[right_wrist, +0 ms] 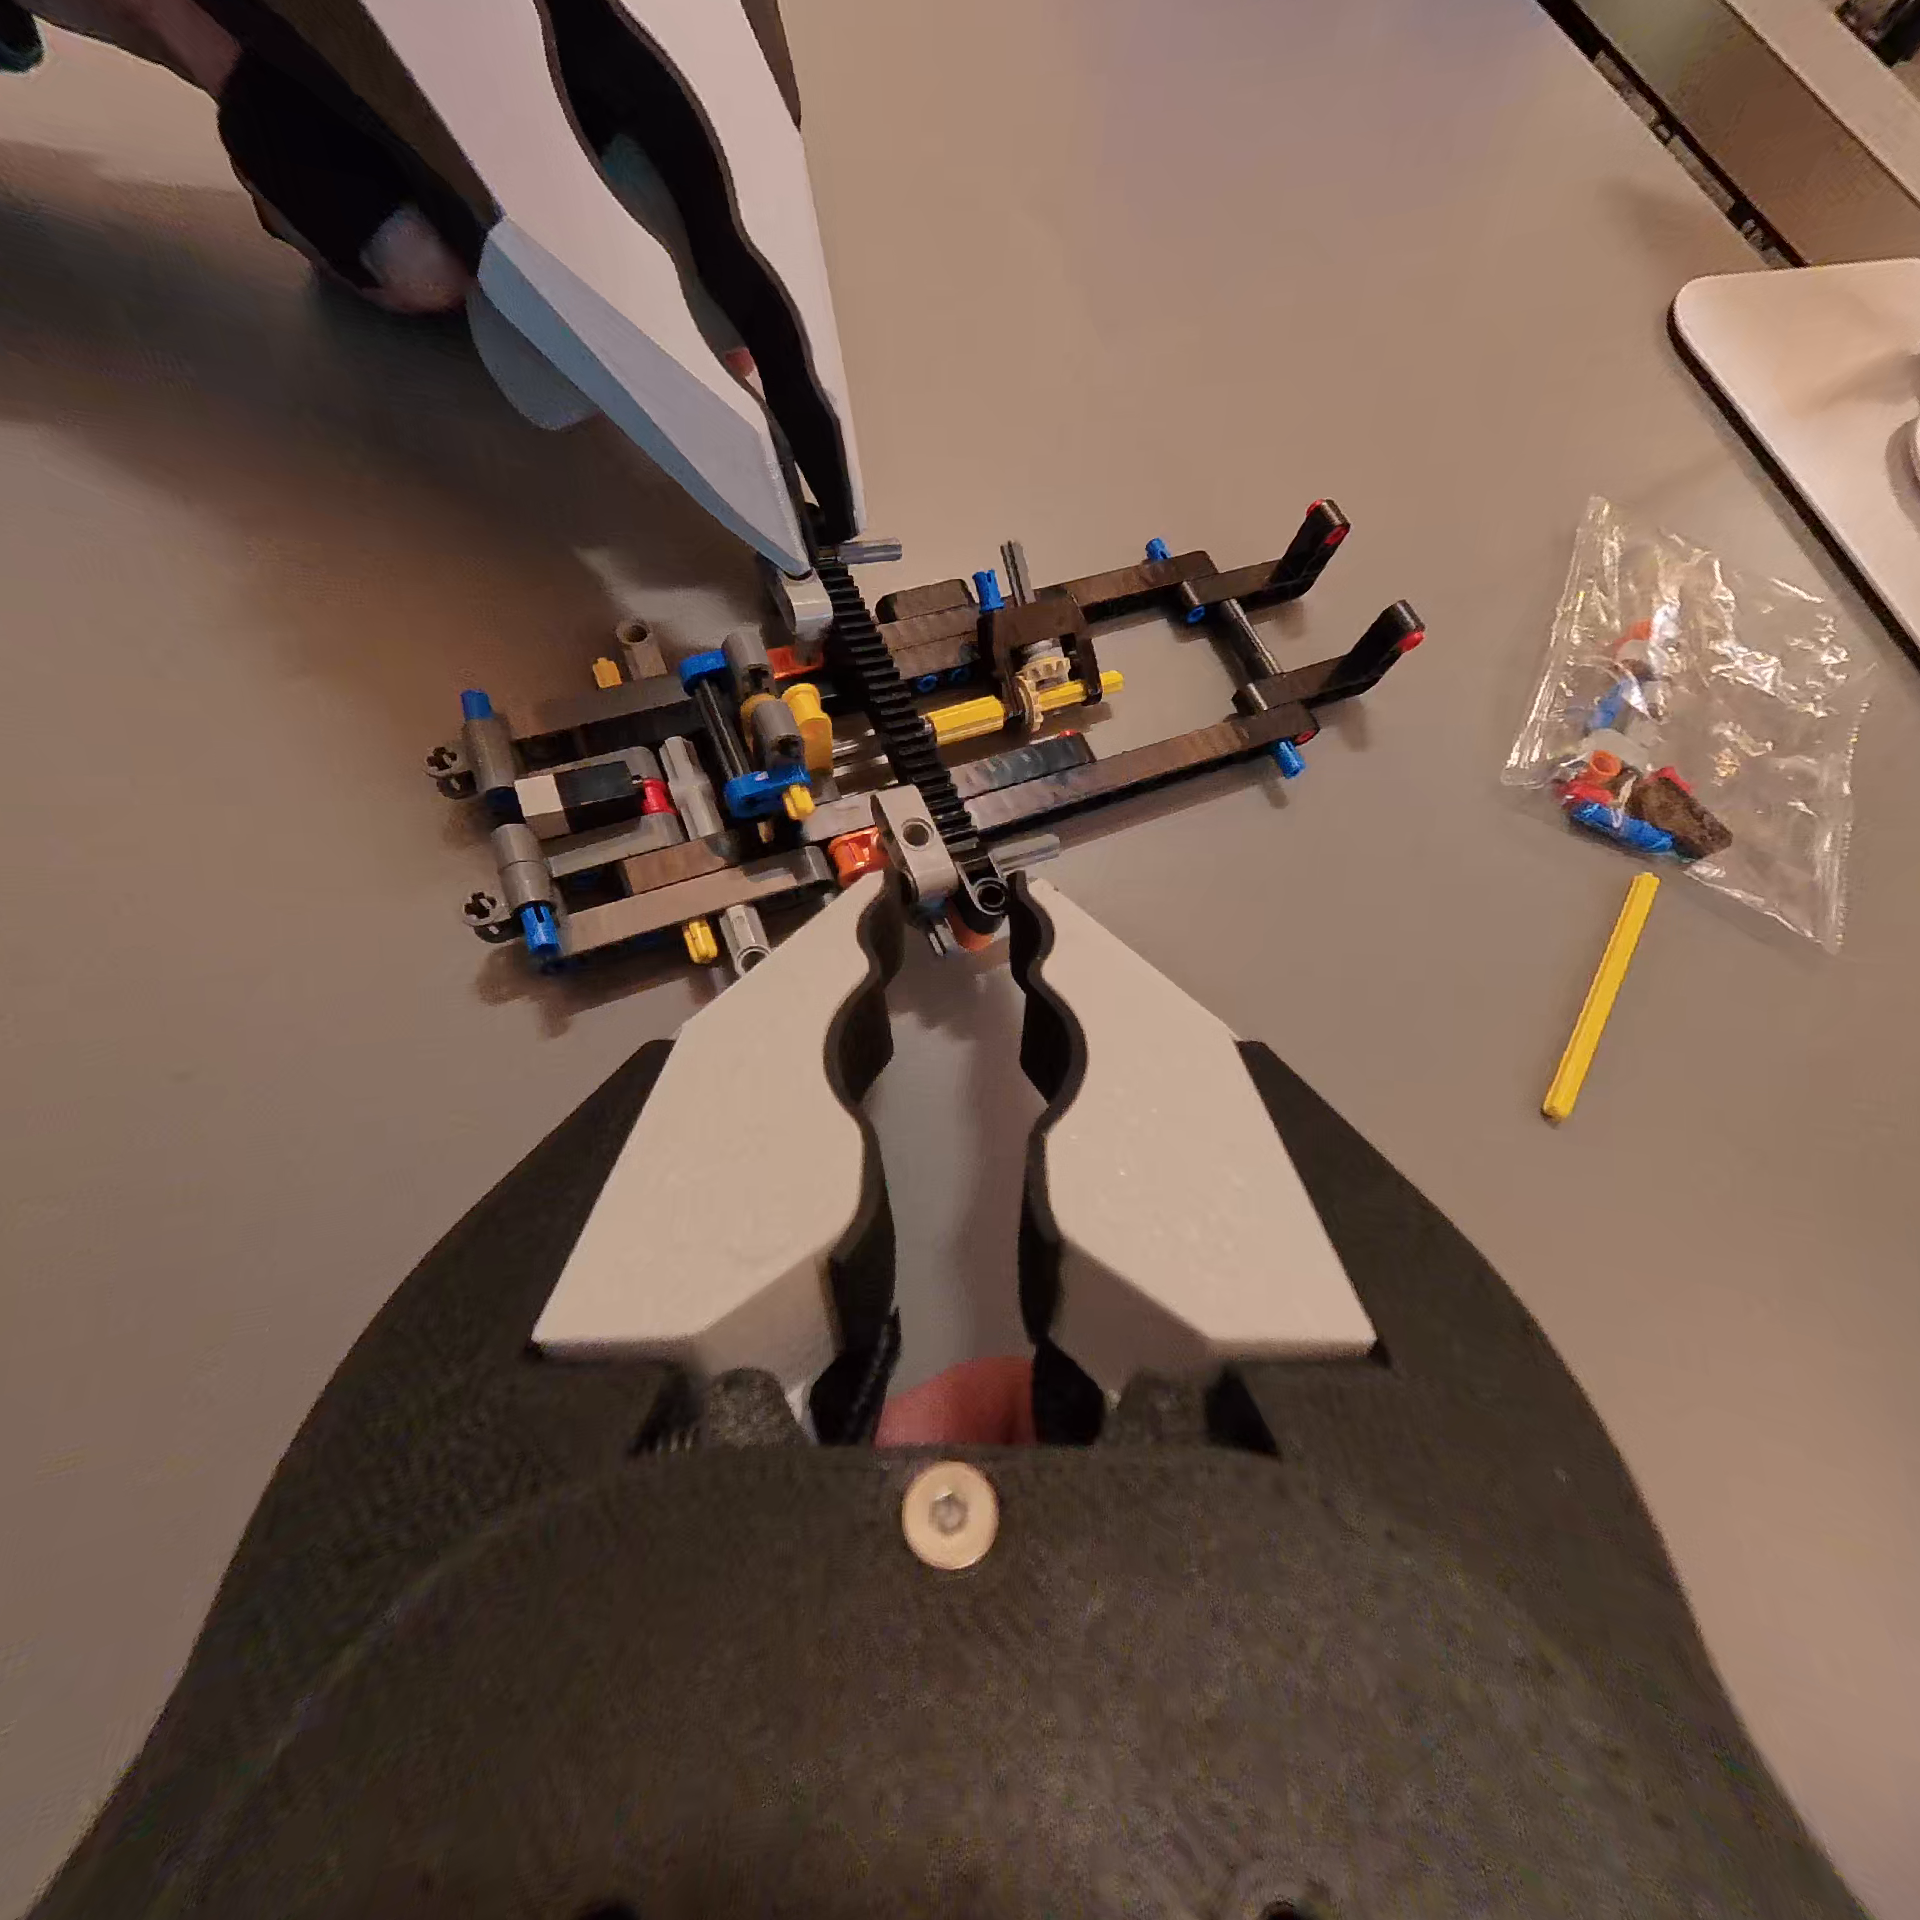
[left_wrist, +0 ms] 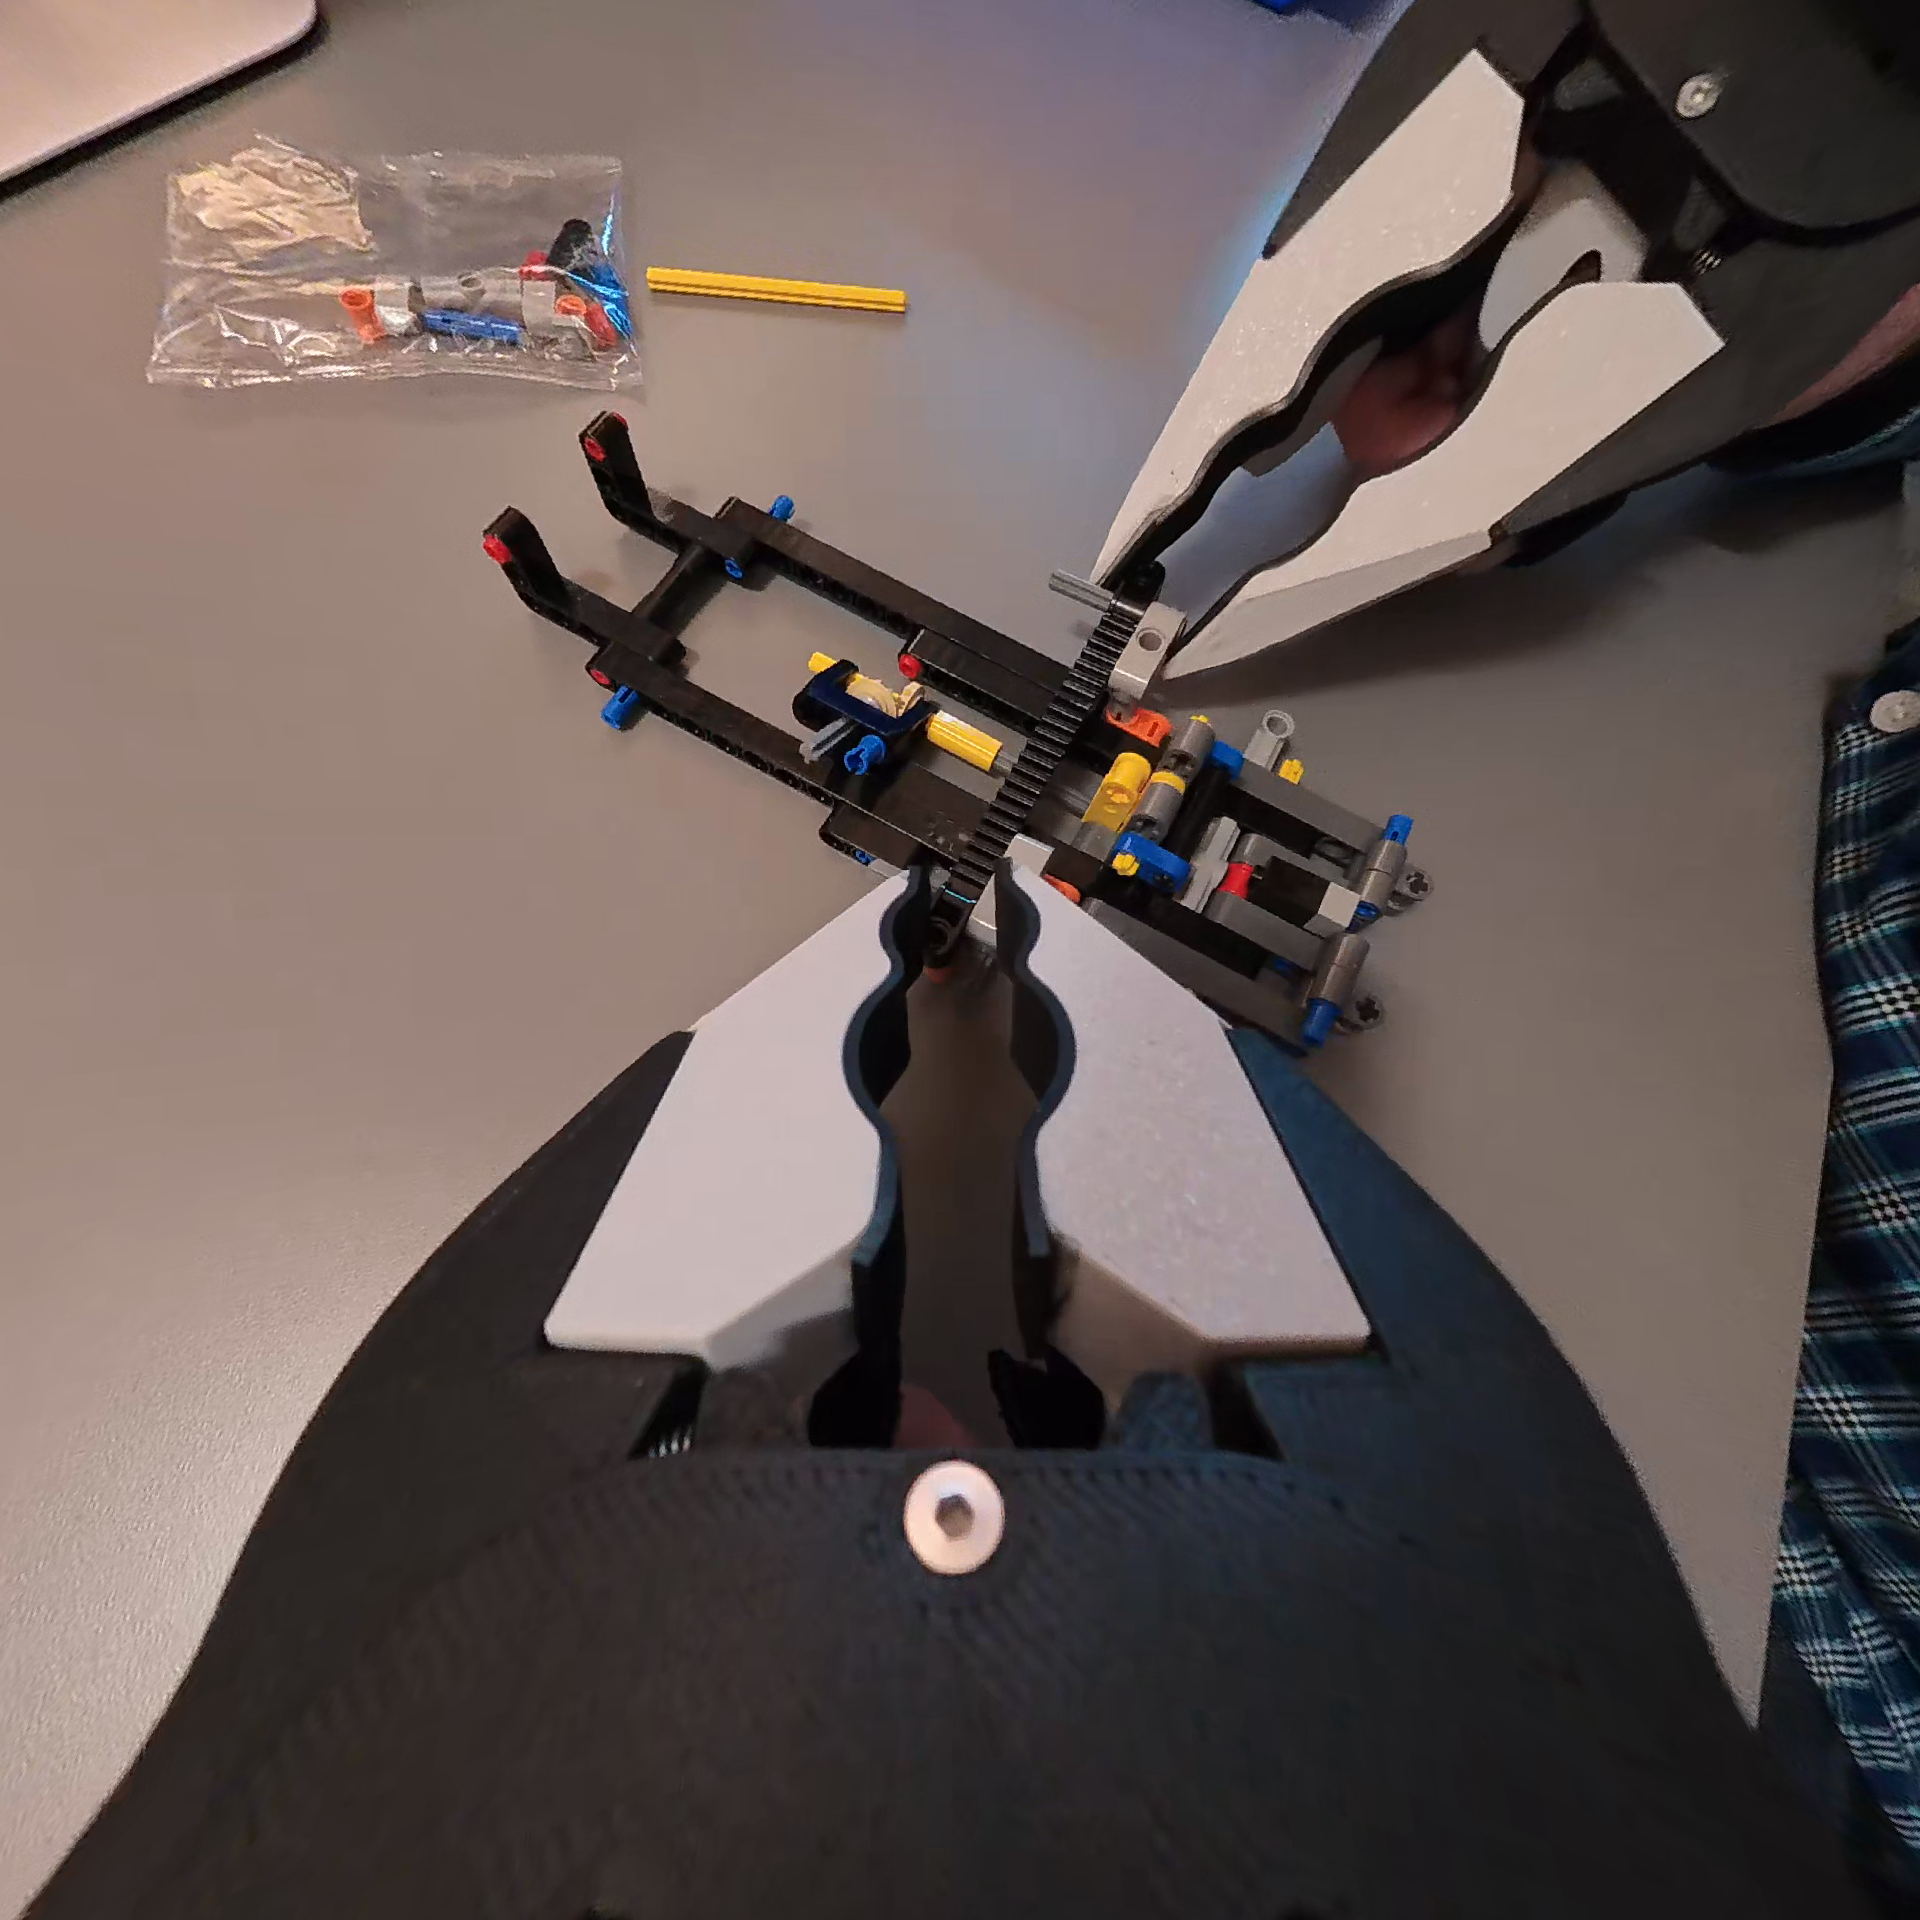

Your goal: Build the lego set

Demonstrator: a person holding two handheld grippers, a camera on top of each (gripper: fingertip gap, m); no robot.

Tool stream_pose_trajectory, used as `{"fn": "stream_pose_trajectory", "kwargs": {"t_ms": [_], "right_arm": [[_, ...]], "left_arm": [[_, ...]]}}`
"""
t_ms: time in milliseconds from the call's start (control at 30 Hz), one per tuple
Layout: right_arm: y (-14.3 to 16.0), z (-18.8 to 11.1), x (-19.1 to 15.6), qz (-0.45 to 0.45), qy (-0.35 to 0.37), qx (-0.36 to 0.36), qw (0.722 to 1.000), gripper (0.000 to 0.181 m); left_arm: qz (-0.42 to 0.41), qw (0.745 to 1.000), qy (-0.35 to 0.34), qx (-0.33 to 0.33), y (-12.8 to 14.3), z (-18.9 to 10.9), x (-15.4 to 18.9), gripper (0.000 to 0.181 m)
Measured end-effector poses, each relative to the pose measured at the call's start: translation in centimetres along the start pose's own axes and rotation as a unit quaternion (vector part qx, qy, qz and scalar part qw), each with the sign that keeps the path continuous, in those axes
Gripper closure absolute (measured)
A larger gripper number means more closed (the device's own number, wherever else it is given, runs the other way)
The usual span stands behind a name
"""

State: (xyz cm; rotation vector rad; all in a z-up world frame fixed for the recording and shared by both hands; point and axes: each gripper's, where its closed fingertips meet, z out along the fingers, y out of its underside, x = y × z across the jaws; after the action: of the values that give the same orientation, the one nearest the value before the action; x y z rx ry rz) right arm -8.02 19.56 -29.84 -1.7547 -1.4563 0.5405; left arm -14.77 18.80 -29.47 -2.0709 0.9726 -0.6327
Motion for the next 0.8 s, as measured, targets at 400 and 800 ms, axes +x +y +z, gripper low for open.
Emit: {"fn": "stream_pose_trajectory", "kwargs": {"t_ms": [400,800], "right_arm": [[0.46,0.18,-0.01,-0.029,0.027,-0.013,0.999,0.164],[0.64,0.2,0.02,-0.056,0.04,-0.017,0.998,0.164]], "left_arm": [[0.028,0.999,-0.024,0.002,-0.2,0.13,0.01,0.172],[0.073,0.995,-0.066,0.005,-0.24,0.12,0.25,0.173]]}}
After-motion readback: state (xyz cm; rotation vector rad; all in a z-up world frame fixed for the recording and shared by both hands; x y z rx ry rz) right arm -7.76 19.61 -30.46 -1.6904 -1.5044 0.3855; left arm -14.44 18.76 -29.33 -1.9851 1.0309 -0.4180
